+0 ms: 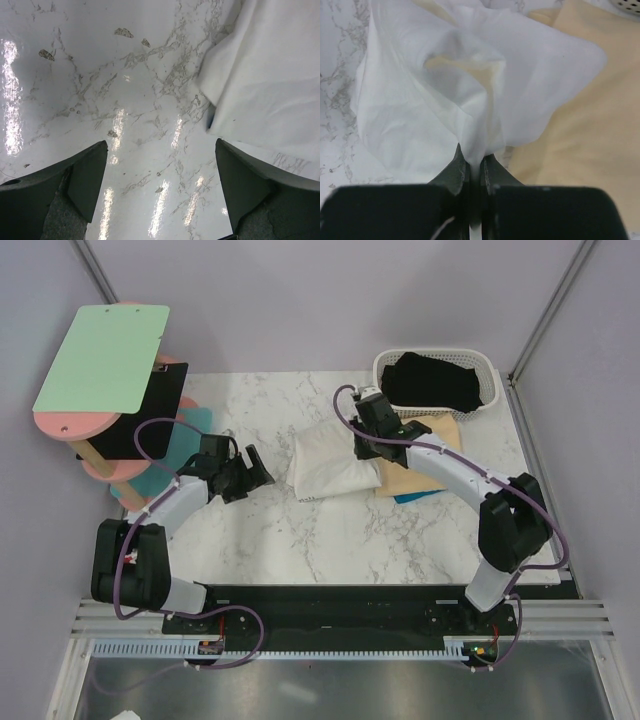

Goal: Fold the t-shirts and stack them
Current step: Put the neatly folded tshirt into the corner of the board with the right arm

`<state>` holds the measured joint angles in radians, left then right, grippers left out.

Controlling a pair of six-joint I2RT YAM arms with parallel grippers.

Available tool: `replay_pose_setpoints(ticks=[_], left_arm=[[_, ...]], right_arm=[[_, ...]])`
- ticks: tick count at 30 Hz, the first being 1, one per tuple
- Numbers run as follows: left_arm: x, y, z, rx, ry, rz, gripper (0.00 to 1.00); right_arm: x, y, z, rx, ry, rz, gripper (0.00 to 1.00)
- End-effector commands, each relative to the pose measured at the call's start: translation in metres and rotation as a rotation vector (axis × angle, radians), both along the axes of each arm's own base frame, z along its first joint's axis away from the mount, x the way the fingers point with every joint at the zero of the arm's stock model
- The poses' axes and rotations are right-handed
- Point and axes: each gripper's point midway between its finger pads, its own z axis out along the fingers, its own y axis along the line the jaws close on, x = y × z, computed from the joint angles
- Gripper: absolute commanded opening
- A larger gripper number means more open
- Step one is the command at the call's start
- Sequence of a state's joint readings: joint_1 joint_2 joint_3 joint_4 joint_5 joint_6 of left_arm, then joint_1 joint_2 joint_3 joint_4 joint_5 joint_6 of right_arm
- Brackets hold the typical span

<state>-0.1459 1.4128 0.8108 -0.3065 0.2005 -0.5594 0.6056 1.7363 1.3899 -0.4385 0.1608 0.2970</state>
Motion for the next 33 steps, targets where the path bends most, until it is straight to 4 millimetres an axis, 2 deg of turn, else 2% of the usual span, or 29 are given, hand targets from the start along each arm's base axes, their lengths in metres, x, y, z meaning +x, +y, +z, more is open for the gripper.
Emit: replay_pose_setpoints(ticks=[1, 9, 14, 15, 17, 19, 20, 21, 25, 27, 29, 30, 33], left_arm=[[-0.002, 0.007, -0.011, 0.036, 0.012, 0.003, 0.95], [-0.005, 0.008, -0.024, 0.046, 0.047, 0.0, 0.94], [-0.005, 0.01, -0.027, 0.055, 0.054, 0.002, 0.94], [-0.005, 0.01, -0.029, 0.057, 0.06, 0.003, 0.94], [-0.004, 0.009, -0.029, 0.056, 0.062, 0.0, 0.94], [-0.004, 0.009, -0.032, 0.056, 0.07, 0.001, 0.94], [-0.004, 0.009, -0.032, 0.055, 0.071, 0.0, 0.94], [-0.004, 0.009, -0.033, 0.056, 0.076, 0.001, 0.94], [-0.004, 0.009, -0.037, 0.057, 0.087, 0.001, 0.93], [-0.004, 0.008, -0.036, 0.055, 0.085, -0.002, 0.93], [-0.004, 0.008, -0.036, 0.055, 0.085, -0.003, 0.93], [-0.004, 0.009, -0.036, 0.056, 0.083, -0.002, 0.93], [-0.003, 0.007, -0.033, 0.048, 0.077, -0.006, 0.93]], right_arm=[[0.015, -0.051, 0.026, -0.033, -0.054, -0.099, 0.0], [0.027, -0.124, 0.06, -0.061, -0.122, -0.213, 0.01], [0.034, -0.151, 0.082, -0.02, -0.137, -0.23, 0.03], [0.035, -0.162, 0.087, -0.012, -0.141, -0.246, 0.04], [0.035, -0.167, 0.092, 0.017, -0.14, -0.236, 0.05], [0.035, -0.183, 0.097, 0.039, -0.145, -0.257, 0.06], [0.035, -0.188, 0.096, 0.046, -0.139, -0.262, 0.06], [0.035, -0.202, 0.095, 0.045, -0.137, -0.293, 0.06], [0.035, -0.218, 0.074, 0.061, -0.083, -0.313, 0.07], [0.037, -0.231, 0.054, 0.051, -0.033, -0.35, 0.07], [0.041, -0.233, 0.032, 0.047, 0.029, -0.353, 0.08], [0.04, -0.244, 0.024, 0.042, 0.054, -0.376, 0.08], [0.042, -0.248, 0.0, 0.018, 0.117, -0.393, 0.1]])
